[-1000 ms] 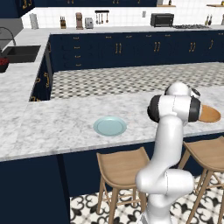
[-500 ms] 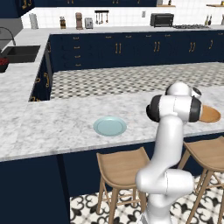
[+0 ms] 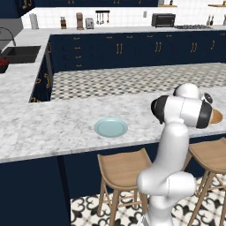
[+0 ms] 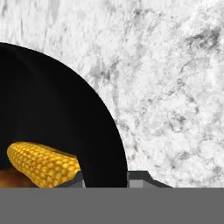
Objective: Pick the chicken drumstick and corn from their plates and place them in the bowl. Then put the bowl in the fridge.
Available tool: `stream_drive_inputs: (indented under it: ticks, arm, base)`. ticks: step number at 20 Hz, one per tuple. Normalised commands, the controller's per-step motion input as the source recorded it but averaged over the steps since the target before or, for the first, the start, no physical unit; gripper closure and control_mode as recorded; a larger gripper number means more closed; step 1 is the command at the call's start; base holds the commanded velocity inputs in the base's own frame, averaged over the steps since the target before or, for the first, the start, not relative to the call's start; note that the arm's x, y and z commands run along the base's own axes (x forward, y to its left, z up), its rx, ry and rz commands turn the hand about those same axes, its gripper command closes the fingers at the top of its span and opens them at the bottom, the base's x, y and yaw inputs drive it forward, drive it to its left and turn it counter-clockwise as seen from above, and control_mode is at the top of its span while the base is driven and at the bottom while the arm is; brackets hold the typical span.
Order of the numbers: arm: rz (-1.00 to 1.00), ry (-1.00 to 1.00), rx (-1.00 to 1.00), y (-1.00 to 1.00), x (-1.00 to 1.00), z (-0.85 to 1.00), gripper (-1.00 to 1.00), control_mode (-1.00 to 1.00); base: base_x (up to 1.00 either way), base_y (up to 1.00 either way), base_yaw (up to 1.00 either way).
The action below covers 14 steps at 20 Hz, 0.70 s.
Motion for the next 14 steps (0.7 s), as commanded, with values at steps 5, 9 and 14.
stream_drive_inputs:
  ticks: [5, 9, 14]
  arm:
    - [-0.07, 0.09, 0.14, 0.13, -0.84, 1.00, 1.00, -1.00]
    - [0.00, 0.20, 0.11, 0.14, -0.92, 1.00, 1.00, -1.00]
    - [0.00, -0.01, 0.01, 0.59, -0.86, 0.95, 1.00, -1.00]
  base:
    - [0.00, 0.00, 0.00]
    - [0.00, 0.00, 0.00]
    - [0.00, 0.00, 0.00]
